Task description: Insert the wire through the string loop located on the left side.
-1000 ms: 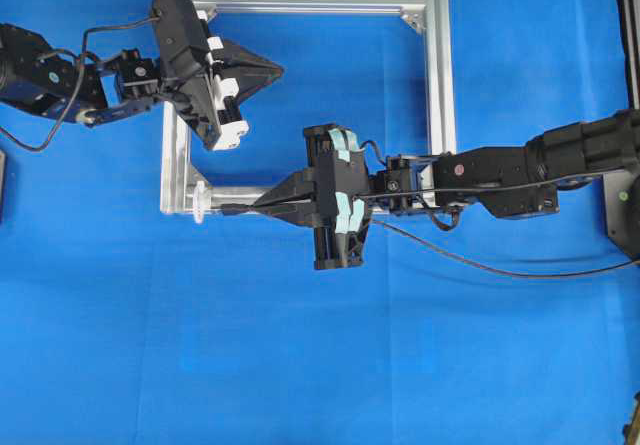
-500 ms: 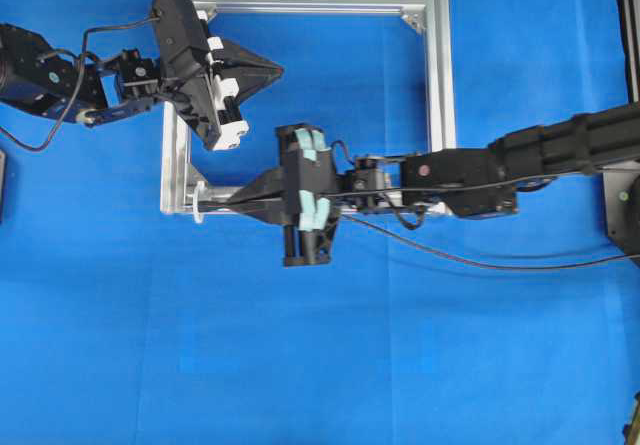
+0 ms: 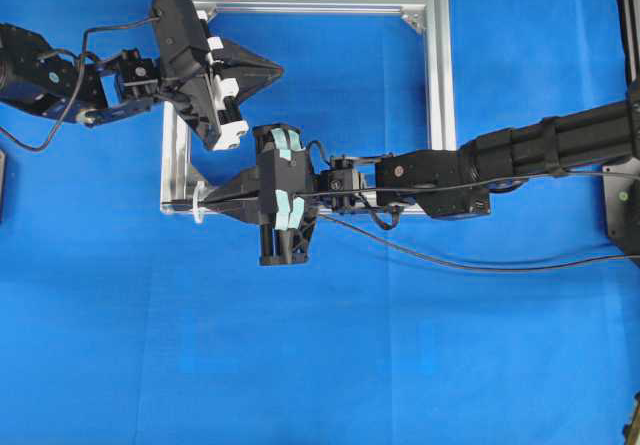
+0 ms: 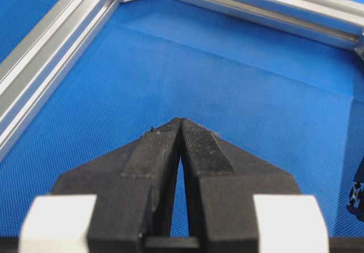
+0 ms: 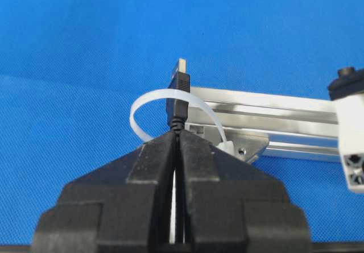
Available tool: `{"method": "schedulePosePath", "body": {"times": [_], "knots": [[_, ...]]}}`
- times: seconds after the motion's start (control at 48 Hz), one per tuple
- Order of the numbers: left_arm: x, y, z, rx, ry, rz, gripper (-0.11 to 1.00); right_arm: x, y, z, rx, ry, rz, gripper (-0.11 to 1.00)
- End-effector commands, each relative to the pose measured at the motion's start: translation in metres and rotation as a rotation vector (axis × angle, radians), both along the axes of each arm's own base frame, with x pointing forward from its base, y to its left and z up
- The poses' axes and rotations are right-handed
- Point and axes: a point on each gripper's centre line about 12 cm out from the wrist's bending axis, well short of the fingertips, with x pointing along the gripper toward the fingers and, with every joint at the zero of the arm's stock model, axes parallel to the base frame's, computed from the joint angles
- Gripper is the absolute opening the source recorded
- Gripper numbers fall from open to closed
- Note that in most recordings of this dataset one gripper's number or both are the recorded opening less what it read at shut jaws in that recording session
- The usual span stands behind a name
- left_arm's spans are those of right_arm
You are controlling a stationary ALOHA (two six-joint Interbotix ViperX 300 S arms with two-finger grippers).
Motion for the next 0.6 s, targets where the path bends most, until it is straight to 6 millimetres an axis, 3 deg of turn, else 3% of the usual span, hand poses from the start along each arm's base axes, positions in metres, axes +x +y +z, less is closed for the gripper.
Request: {"method": "schedulePosePath", "body": {"times": [0.0, 0.333, 0.583], "knots": [[0.002, 0.001, 0.014, 0.015, -0.044, -0.001, 0.00, 0.006, -0.002, 0.017, 0.002, -0.048, -0.006, -0.01], [-0.001, -0.002, 0.013, 0.013, -0.038, -0.005, 0.00, 0.006, -0.002, 0.017, 0.002, -0.048, -0.006, -0.01], [-0.032, -0.010, 0.015, 0.015, -0.042, -0.003, 0.00, 0.005, -0.002, 0.016, 0.002, -0.043, -0.006, -0.01]]}}
